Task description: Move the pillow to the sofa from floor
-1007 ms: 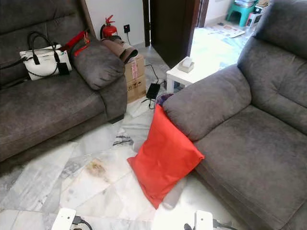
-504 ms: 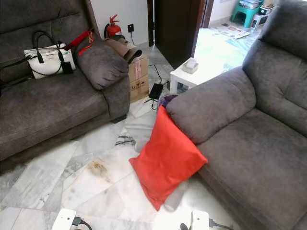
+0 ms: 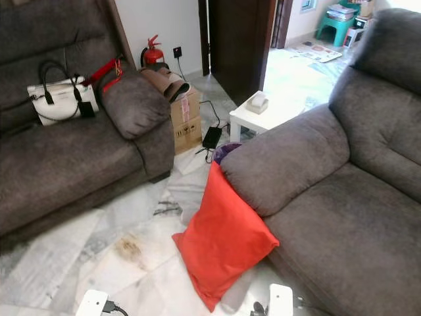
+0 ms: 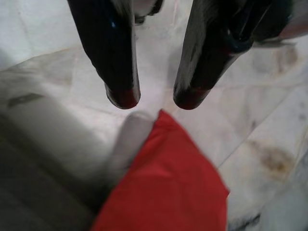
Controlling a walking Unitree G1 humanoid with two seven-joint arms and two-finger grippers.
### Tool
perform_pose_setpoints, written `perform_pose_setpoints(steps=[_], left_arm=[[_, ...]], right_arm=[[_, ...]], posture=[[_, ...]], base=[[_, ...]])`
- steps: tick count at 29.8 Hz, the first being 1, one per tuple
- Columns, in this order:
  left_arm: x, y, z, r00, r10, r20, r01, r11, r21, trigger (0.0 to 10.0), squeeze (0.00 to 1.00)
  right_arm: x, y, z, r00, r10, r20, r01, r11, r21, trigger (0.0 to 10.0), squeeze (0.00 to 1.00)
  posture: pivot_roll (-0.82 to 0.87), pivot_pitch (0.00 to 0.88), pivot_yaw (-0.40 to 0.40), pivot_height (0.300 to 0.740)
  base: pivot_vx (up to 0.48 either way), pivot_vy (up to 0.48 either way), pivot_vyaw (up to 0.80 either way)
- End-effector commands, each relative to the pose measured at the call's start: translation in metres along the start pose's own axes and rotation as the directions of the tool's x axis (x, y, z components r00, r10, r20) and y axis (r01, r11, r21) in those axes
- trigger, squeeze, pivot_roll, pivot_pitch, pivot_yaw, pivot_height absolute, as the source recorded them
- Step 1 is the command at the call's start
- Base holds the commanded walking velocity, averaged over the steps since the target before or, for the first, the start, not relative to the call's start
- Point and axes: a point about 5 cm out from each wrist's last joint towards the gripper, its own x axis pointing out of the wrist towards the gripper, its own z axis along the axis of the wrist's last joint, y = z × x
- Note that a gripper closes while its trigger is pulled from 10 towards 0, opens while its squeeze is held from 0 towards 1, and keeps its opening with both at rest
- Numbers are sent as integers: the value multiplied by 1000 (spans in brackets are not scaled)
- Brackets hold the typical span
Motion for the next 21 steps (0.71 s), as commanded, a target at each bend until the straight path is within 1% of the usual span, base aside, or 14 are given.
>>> perform_pose_setpoints(steps=[1, 9, 16, 19, 21], left_arm=[[-2, 5, -10, 999, 10, -40, -10, 1000, -3, 10000, 0], [-2, 5, -11, 999, 7, -43, -8, 1000, -3, 10000, 0], [-2, 2, -11, 999, 9, -48, -10, 1000, 0, 10000, 0], [-2, 1, -10, 999, 11, -46, -10, 1000, 3, 10000, 0], [-1, 1, -7, 1000, 11, -25, -10, 999, 37, 10000, 0]], right_arm=[[-1, 3, -6, 1000, 10, -17, -10, 1000, -4, 10000, 0], [-2, 1, -8, 1000, 5, -26, -5, 1000, -12, 10000, 0], [-2, 3, -11, 999, 6, -38, -7, 999, -33, 10000, 0], [-2, 3, -11, 999, 5, -38, -7, 1000, -30, 10000, 0], [-1, 4, -9, 999, 11, -31, -12, 999, -34, 10000, 0]], posture=[[68, 151, 53, 740], [65, 151, 54, 740], [65, 151, 54, 740], [63, 150, 54, 740], [63, 150, 54, 740]], base=[[304, 0, 0], [306, 0, 0], [305, 0, 0], [0, 0, 0], [0, 0, 0]])
